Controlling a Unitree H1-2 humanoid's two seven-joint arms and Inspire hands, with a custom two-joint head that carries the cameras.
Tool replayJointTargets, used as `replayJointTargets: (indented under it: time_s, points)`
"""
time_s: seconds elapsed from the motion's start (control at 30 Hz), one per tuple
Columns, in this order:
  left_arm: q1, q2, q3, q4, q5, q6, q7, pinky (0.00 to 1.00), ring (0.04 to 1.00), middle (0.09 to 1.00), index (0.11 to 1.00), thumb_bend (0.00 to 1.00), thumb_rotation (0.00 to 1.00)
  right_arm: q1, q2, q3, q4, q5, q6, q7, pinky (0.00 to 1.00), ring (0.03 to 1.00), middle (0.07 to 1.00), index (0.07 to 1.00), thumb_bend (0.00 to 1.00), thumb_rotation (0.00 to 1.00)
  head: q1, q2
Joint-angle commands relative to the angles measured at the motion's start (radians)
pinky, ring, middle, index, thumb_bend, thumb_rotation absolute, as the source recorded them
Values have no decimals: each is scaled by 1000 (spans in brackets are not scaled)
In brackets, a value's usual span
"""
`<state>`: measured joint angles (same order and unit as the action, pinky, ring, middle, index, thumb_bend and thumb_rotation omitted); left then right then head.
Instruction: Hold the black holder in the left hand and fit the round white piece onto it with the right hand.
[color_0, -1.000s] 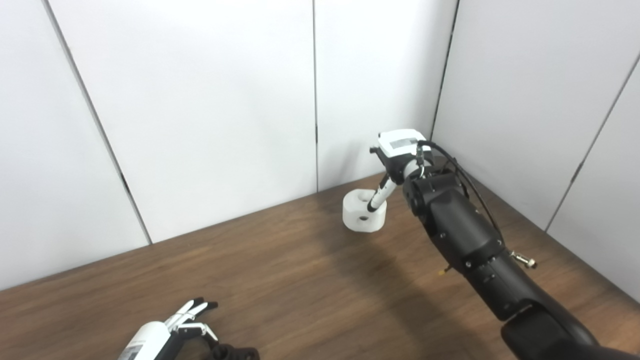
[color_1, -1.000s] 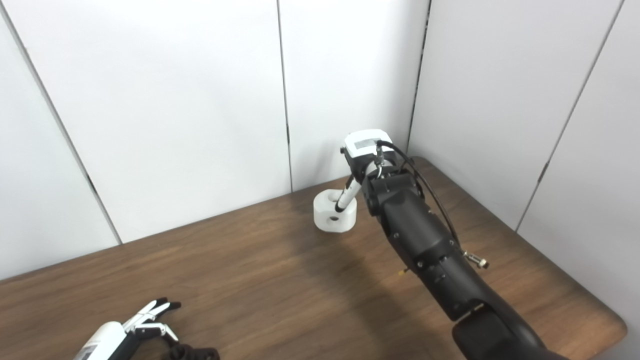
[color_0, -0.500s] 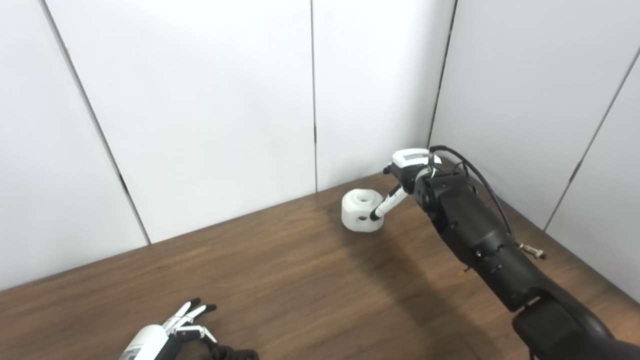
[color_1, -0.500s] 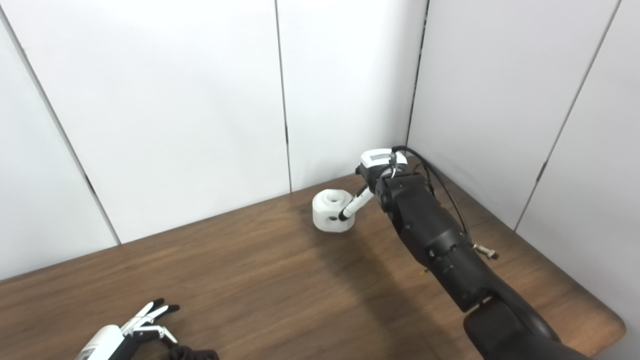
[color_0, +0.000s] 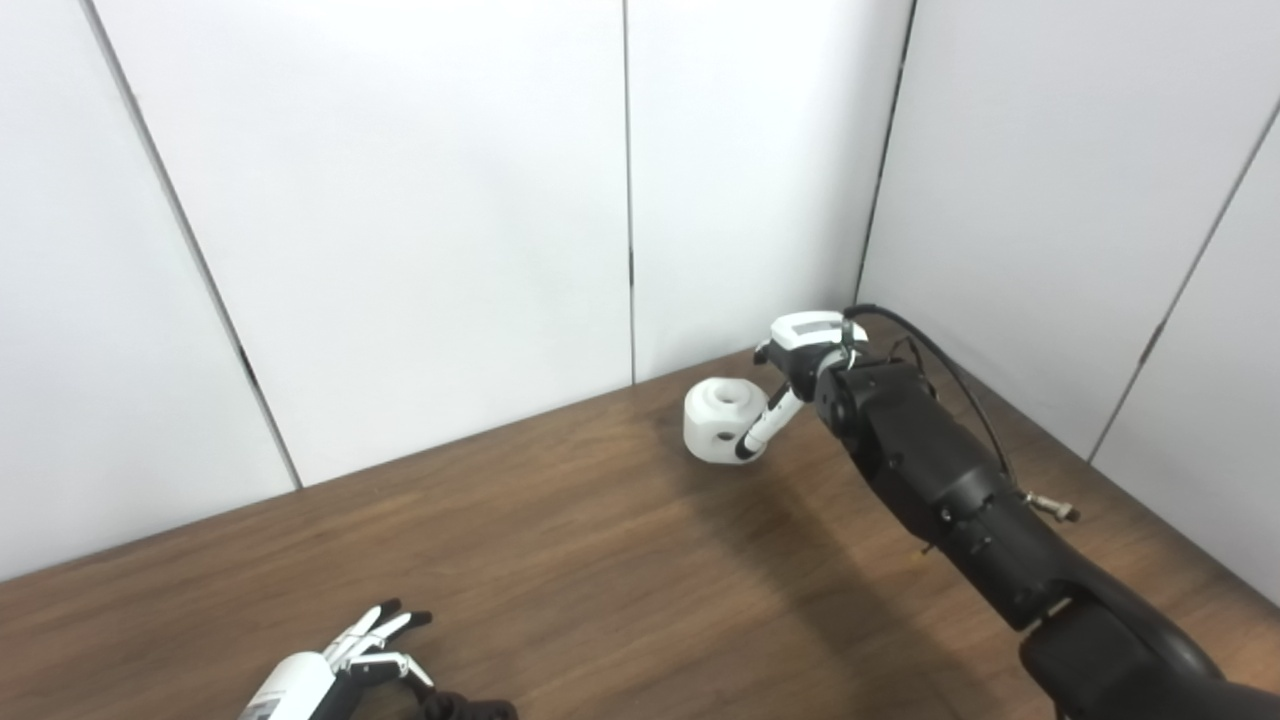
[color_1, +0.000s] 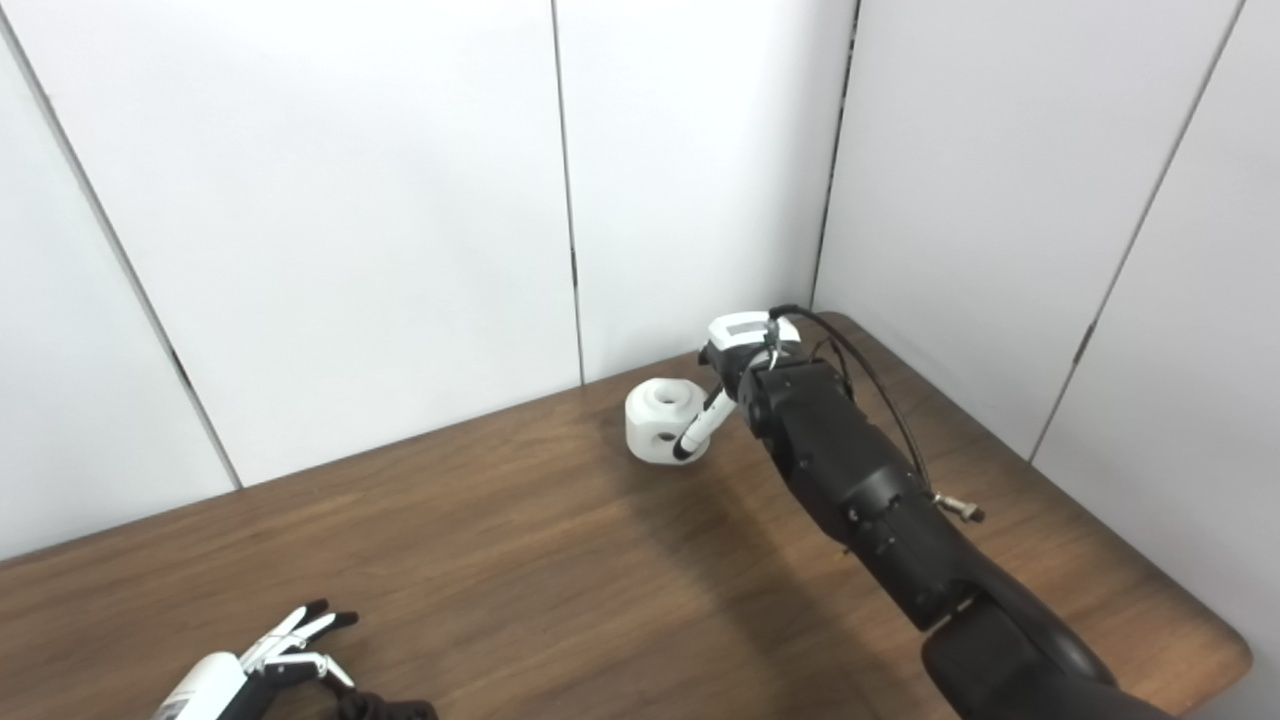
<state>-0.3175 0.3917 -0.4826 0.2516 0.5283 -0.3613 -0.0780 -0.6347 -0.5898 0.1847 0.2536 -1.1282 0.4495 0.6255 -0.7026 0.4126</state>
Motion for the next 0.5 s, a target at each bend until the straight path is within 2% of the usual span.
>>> replayJointTargets:
  time_s: [0.0,0.17,0.33,0.47]
  points:
    - [57,27,-37,55,60,11,-63,965,989,912,484,522,58,-52,-14,-3,-22,-3,19,-31,1000,1000,1000,877,1000,526,8,7]
    - [63,31,-39,61,70,-11,-39,917,971,902,484,522,59,-49,-2,1,-17,12,18,-48,1000,1000,1000,869,1000,507,14,14]
    - [78,37,-40,31,66,-1,-47,937,976,905,484,522,58,-49,8,18,-12,19,18,-59,1000,1000,1000,859,1000,501,20,27]
    - [88,38,-37,18,64,0,-44,899,968,899,484,522,57,-48,13,27,-2,38,9,-95,1000,1000,1000,844,1000,488,23,32]
